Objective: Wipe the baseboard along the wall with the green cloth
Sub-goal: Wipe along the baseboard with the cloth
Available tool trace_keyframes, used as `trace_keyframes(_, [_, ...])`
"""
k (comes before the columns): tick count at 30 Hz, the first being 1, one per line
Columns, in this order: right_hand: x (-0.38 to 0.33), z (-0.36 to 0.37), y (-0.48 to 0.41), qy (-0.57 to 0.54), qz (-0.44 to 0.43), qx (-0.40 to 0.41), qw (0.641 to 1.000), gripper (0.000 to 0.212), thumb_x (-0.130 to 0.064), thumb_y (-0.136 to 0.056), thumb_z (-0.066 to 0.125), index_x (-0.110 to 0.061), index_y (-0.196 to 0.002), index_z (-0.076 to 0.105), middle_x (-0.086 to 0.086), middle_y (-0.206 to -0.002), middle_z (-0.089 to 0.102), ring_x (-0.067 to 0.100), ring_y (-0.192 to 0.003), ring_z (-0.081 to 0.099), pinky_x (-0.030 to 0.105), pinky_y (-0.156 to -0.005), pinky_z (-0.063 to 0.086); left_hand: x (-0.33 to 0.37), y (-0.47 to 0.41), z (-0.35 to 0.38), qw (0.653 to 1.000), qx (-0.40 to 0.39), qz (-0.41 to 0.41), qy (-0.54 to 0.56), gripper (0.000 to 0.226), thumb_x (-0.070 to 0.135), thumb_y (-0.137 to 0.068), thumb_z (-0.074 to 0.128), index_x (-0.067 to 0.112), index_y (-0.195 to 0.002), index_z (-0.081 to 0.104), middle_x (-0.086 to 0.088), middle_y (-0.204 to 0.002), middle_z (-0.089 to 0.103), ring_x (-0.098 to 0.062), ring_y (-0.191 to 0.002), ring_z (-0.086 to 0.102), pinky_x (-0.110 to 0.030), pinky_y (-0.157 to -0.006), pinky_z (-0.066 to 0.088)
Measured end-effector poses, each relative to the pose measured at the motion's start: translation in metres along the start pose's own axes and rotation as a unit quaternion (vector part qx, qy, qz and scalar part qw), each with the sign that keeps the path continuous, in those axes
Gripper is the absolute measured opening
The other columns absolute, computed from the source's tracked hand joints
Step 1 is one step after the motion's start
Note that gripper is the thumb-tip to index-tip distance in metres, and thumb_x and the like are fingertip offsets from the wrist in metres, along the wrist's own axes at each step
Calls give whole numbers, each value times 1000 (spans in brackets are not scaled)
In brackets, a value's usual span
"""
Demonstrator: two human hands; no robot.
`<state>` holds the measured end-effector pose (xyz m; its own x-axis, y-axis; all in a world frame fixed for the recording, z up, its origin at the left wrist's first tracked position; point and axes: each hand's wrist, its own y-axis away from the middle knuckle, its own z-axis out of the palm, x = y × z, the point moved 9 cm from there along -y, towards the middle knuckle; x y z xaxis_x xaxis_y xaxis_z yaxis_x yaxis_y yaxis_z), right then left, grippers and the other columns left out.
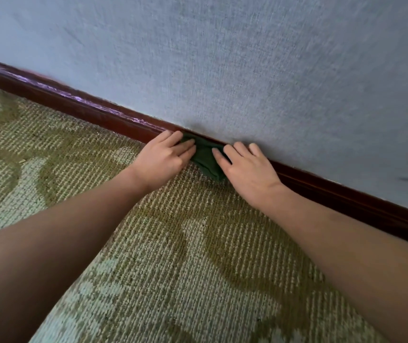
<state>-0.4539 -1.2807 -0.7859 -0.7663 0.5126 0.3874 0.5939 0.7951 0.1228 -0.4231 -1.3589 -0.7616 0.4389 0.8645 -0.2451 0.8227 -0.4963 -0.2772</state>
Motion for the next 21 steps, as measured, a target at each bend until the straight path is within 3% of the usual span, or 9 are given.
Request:
trace_keyframes(7, [0,-18,-4,10,1,-40,999,60,-11,-89,45,-8,-144,19,8,-129,36,25,-121,28,36,-96,23,-5,3,3,999,48,1,15,30,-3,-67,70,-5,-96,70,-18,-94,70,-30,-78,63,-32,-66,49])
trace_keyframes(11, [-8,-37,5,78,-56,-73,993,59,-14,-90,43,-11,-144,18,9,-127,36,27,-119,29,37,-96,22,5,-3,6,998,58,-2,4,24,5,-69,62,-1,-90,72,-10,-82,69,-27,-76,63,-30,-66,49])
trace_keyframes(16, [-7,-48,15,83,-82,-113,987,50,-11,-91,44,-9,-139,31,9,-121,50,25,-115,40,34,-95,24,-5,4,18,998,-32,-27,-36,30,18,-73,68,9,-101,70,-1,-103,63,-22,-97,52,-32,-83,41])
trace_keyframes(21, [3,-28,31,51,-79,-126,988,45,-7,-88,50,-8,-132,42,7,-119,48,23,-112,39,33,-95,27,-18,7,20,995,-64,-78,-24,25,8,-73,69,3,-97,69,-8,-99,65,-25,-94,55,-34,-83,43])
